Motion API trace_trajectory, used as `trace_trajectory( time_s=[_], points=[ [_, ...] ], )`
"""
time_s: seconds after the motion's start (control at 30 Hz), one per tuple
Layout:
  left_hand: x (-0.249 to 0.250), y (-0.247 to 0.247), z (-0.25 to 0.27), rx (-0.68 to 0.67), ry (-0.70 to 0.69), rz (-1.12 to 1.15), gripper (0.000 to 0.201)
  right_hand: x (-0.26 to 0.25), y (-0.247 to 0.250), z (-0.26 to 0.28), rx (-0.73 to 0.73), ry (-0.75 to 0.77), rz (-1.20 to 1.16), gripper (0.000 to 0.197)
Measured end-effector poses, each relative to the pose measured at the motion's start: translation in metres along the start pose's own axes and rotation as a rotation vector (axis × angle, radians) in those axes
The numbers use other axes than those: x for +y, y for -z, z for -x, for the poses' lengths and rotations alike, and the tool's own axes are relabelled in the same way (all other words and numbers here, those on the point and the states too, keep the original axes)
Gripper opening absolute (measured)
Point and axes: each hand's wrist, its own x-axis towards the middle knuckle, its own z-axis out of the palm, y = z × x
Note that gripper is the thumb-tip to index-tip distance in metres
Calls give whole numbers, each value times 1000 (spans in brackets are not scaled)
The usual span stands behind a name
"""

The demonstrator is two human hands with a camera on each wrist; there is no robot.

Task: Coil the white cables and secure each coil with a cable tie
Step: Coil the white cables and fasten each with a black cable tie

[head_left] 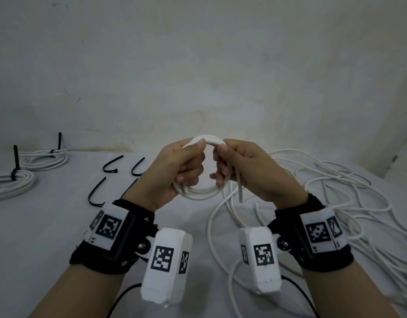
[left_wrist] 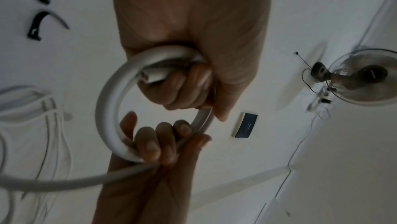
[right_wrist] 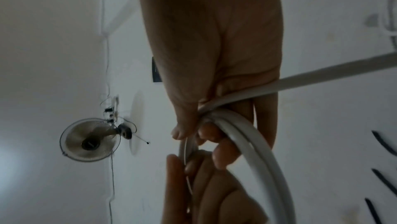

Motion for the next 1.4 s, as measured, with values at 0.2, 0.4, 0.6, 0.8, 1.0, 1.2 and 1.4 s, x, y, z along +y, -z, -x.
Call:
trace_trajectory(
  time_s=[0.2, 0.4, 0.6, 0.8, 1.0, 1.2, 1.4],
  points=[
    [1, -6, 1, 104, -83, -117, 36, 4, -5, -1, -14, -6, -215, 34],
    [-4, -9, 1, 159, -39, 66, 37, 5, -17, -3, -62, -60, -514, 36],
    [-4, -12, -1, 147, 41, 113, 42, -1, -24, -1, 22, -85, -476, 39],
    [-11, -2, -7, 151, 225, 172, 64, -6, -25, -2, 249, 15, -436, 40],
    [-39, 9, -6, -58, 659, 30, 63, -7, -33, -3, 310, 76, -565, 39],
    [-46, -17, 2, -54, 660, 154, 21, -6, -44, -2, 303, 88, -556, 39],
    [-43, -12, -7, 186, 481, 159, 15, -12, -44, 0, 490, 197, -538, 41]
  ],
)
